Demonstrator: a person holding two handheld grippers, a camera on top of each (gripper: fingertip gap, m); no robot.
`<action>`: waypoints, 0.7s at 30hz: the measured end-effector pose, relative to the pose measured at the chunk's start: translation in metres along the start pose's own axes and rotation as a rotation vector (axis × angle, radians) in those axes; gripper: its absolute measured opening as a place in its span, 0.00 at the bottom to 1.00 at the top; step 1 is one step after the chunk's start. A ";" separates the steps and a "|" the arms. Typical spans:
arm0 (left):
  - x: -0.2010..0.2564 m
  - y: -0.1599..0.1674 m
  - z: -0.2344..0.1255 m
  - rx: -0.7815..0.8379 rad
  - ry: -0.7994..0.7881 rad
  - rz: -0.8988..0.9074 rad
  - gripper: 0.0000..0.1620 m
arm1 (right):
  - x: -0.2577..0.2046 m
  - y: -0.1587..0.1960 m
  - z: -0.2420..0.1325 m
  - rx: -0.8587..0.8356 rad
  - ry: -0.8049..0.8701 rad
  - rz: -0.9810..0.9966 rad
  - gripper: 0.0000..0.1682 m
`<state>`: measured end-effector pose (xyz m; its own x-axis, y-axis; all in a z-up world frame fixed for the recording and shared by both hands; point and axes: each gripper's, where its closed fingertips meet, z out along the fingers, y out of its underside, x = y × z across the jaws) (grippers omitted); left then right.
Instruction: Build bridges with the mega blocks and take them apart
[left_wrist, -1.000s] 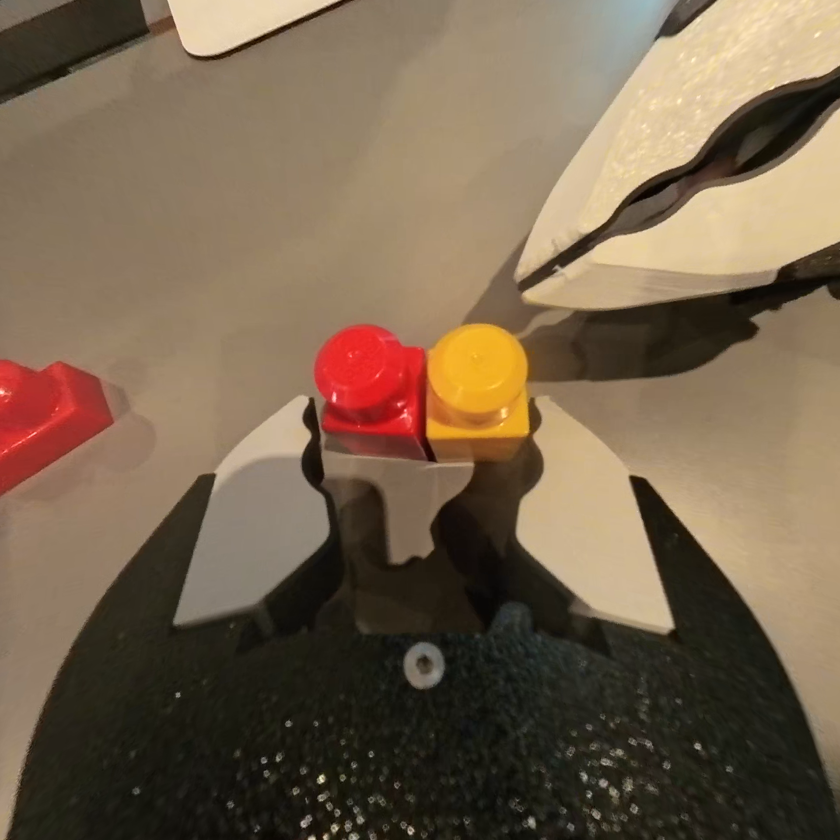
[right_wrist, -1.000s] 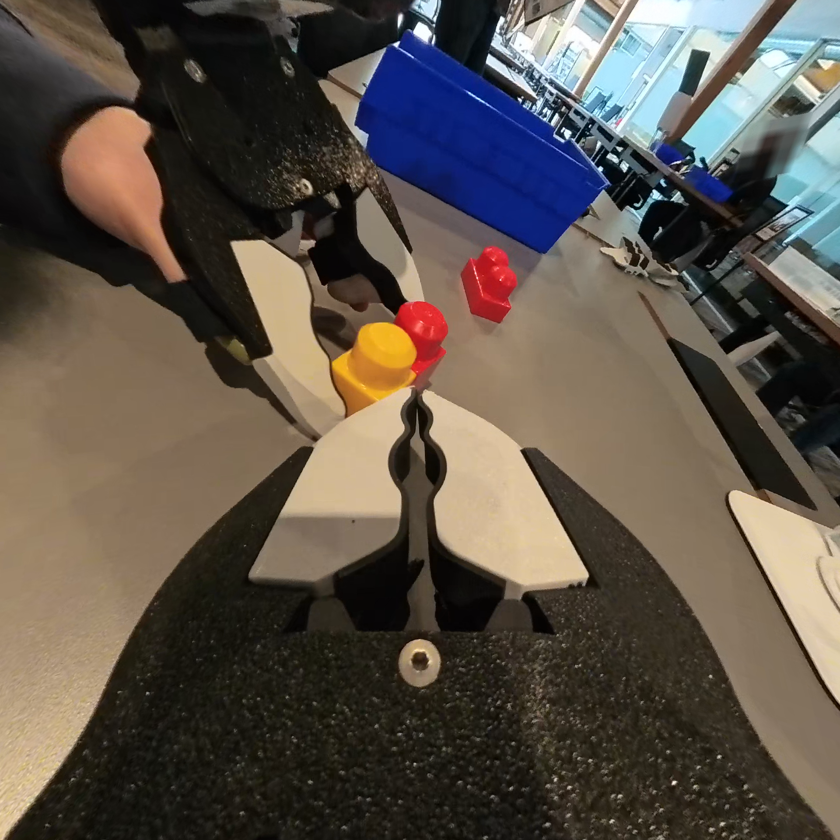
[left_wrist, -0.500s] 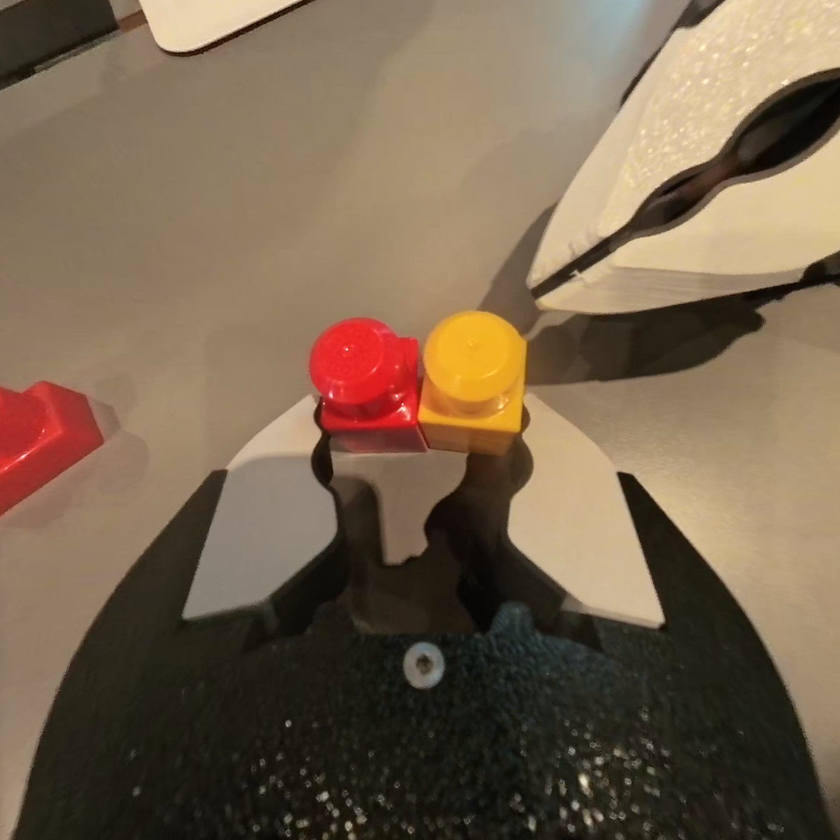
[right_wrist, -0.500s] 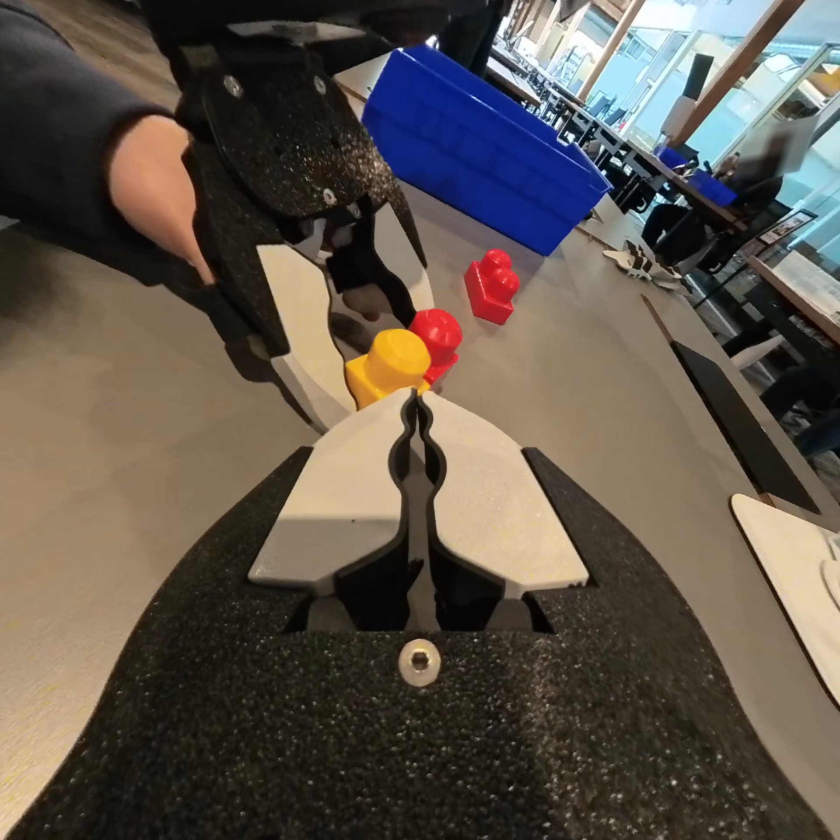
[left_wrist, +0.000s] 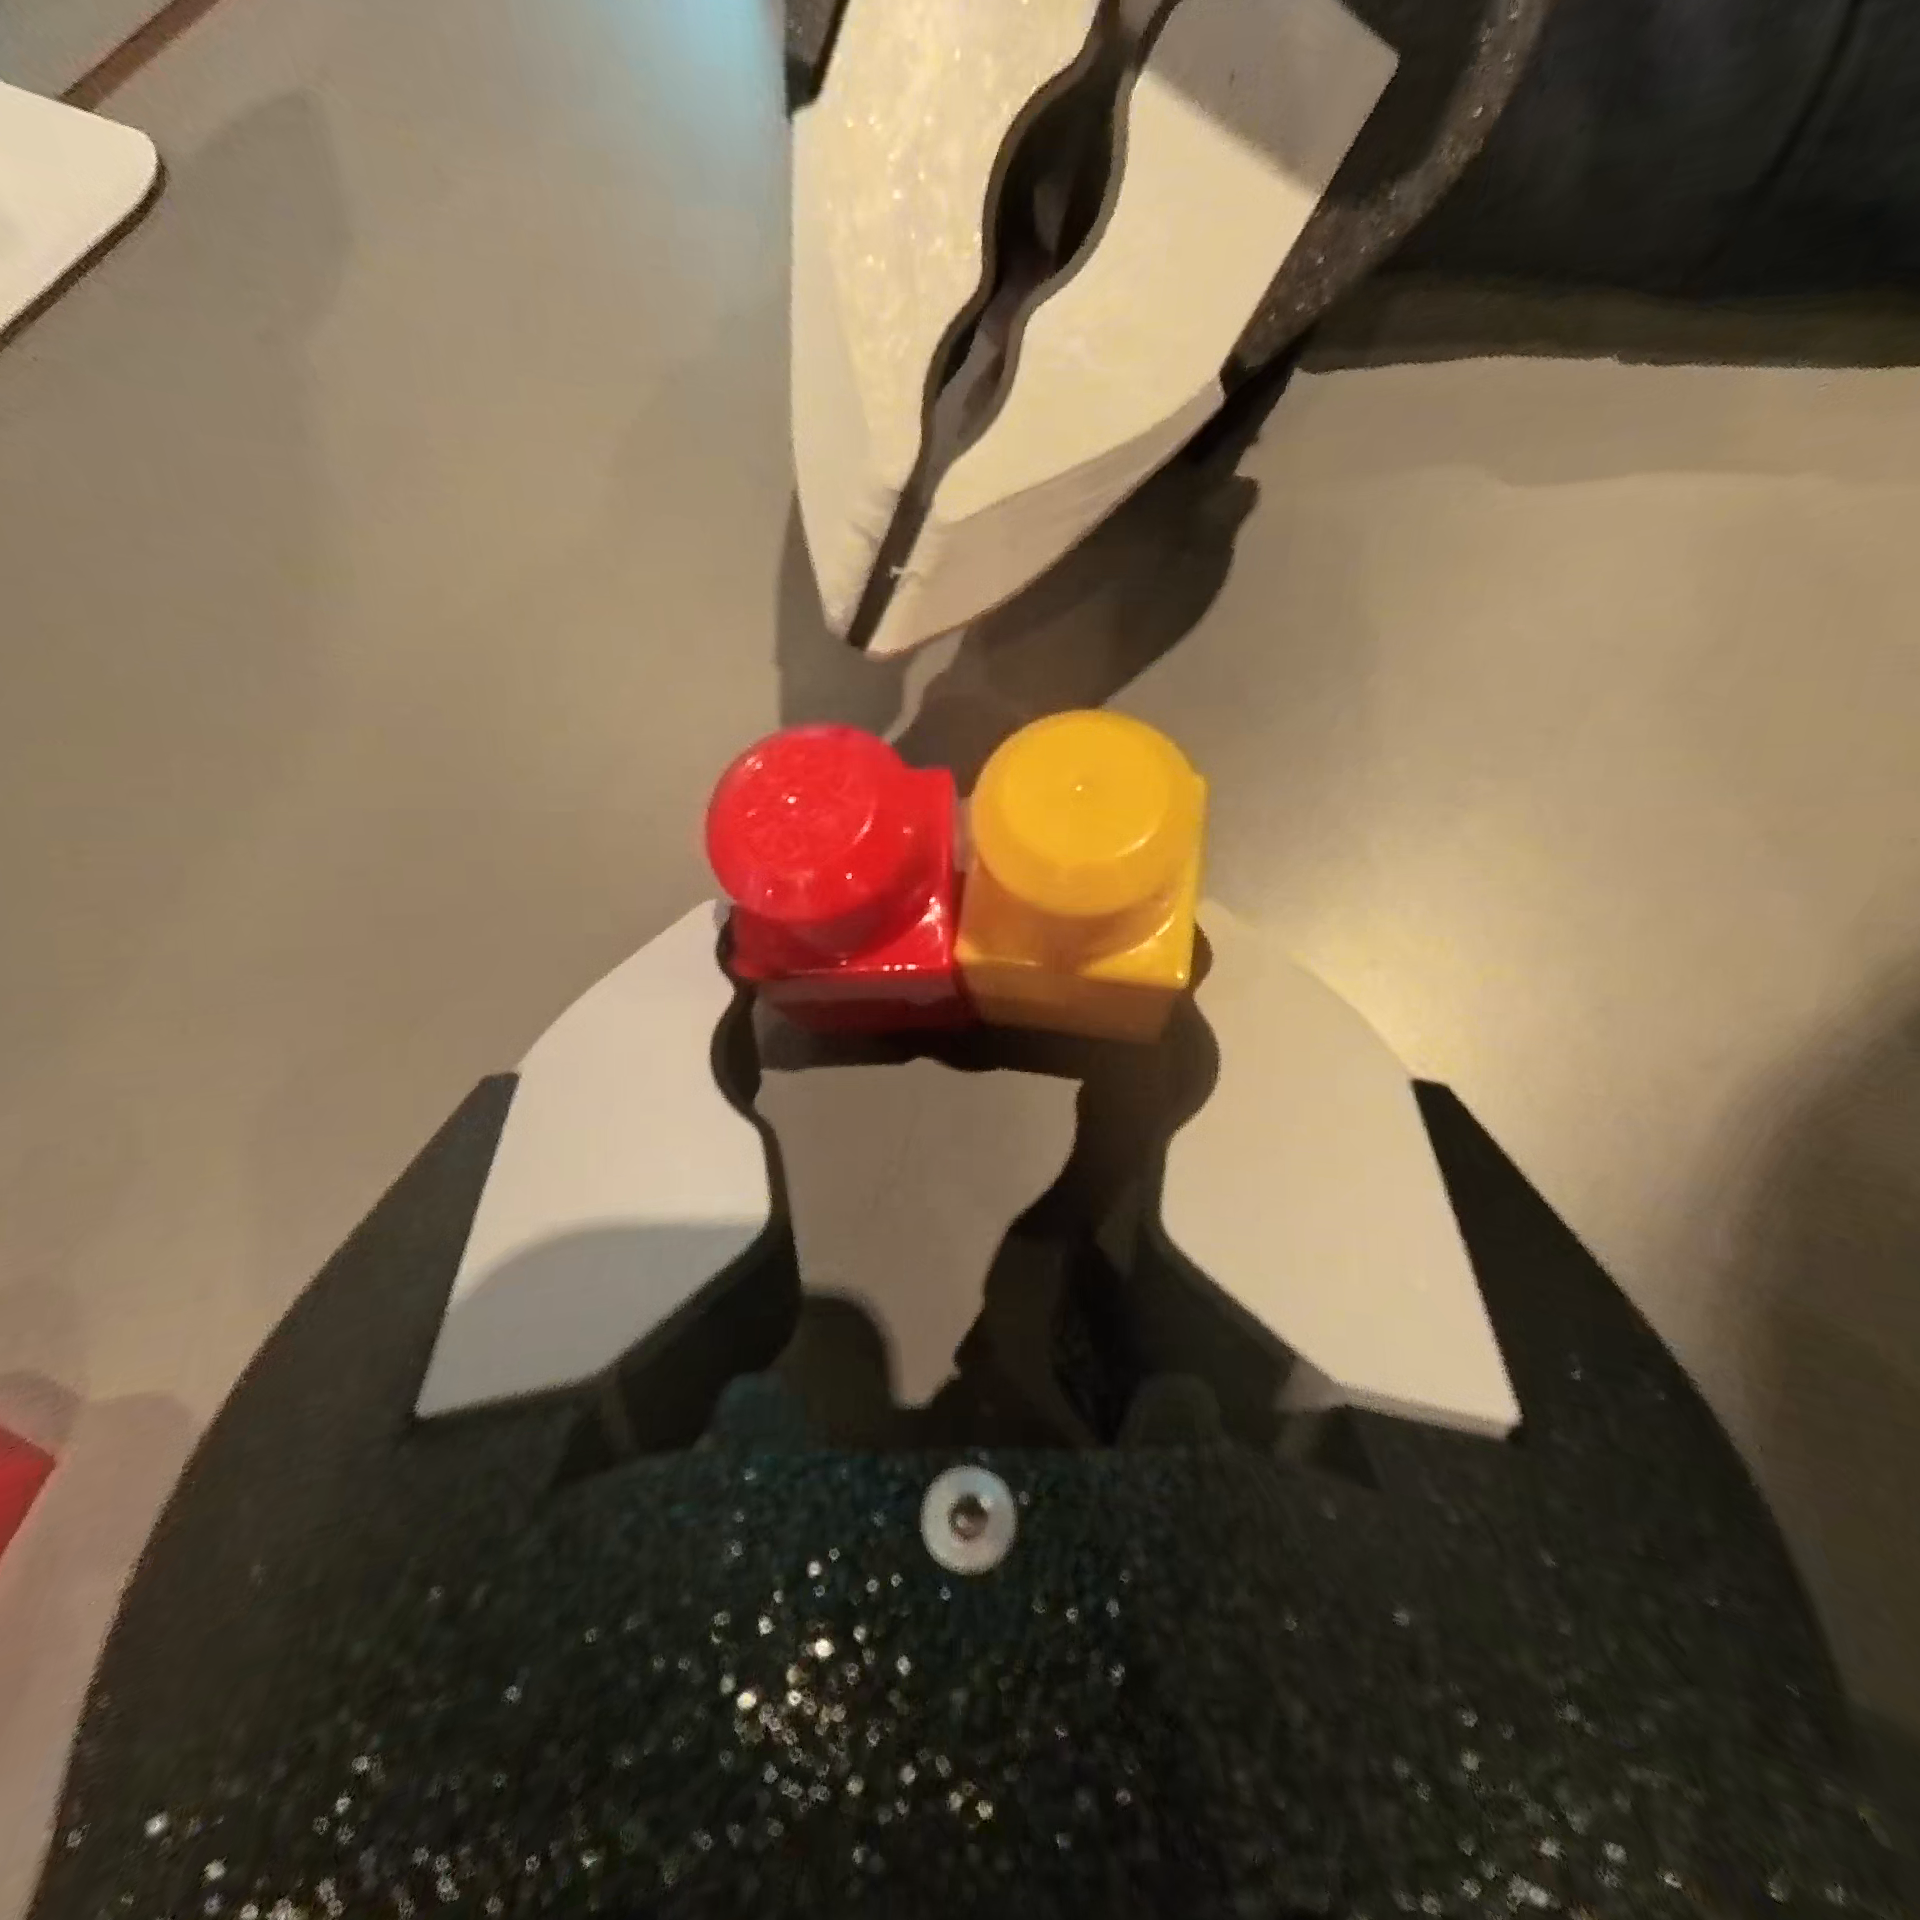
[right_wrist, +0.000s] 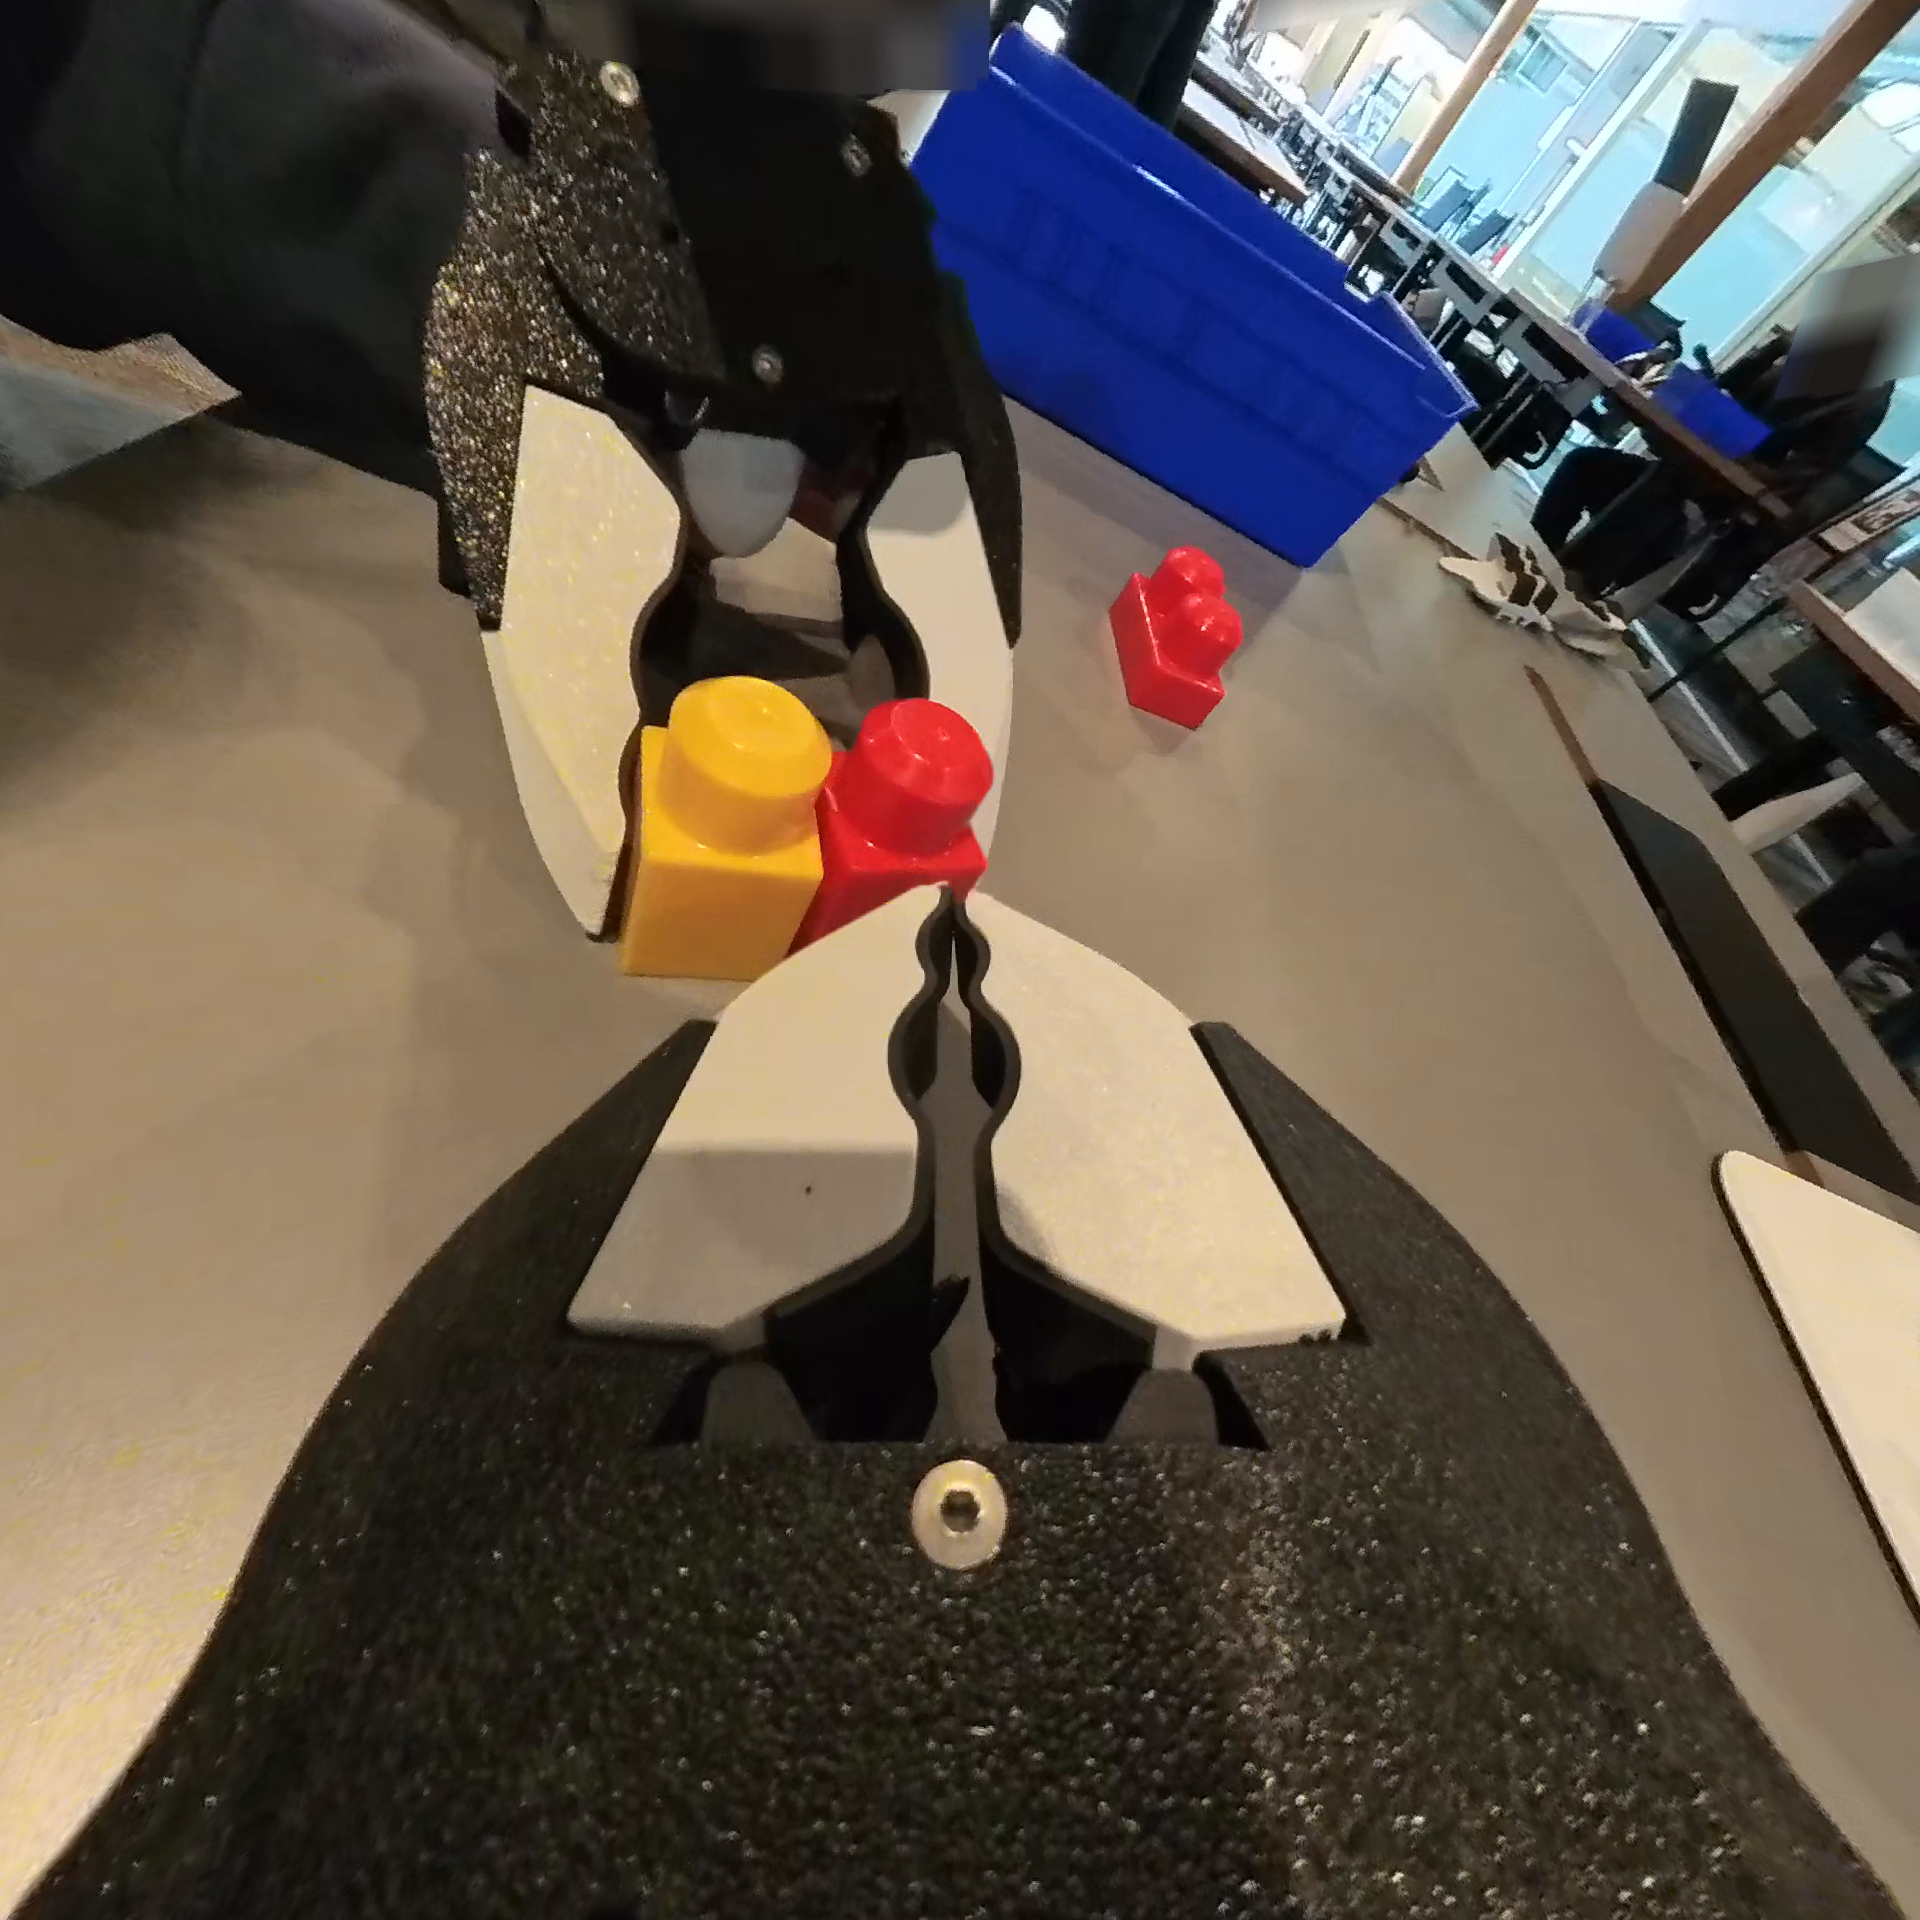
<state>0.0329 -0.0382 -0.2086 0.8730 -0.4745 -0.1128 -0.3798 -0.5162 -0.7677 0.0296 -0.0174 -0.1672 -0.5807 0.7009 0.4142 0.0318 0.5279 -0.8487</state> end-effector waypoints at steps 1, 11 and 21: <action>0.000 0.000 0.000 -0.001 -0.004 -0.002 0.48 | 0.000 0.000 0.000 -0.002 0.000 -0.001 0.00; -0.003 -0.012 0.001 0.055 0.001 -0.110 0.60 | -0.002 0.000 0.000 0.001 -0.016 0.002 0.00; -0.005 -0.015 0.009 0.036 -0.033 -0.097 0.54 | -0.001 -0.001 -0.001 0.006 -0.010 0.004 0.00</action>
<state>0.0370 -0.0212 -0.2021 0.9149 -0.3995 -0.0573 -0.2823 -0.5320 -0.7983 0.0305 -0.0179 -0.1667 -0.5886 0.6984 0.4072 0.0294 0.5218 -0.8525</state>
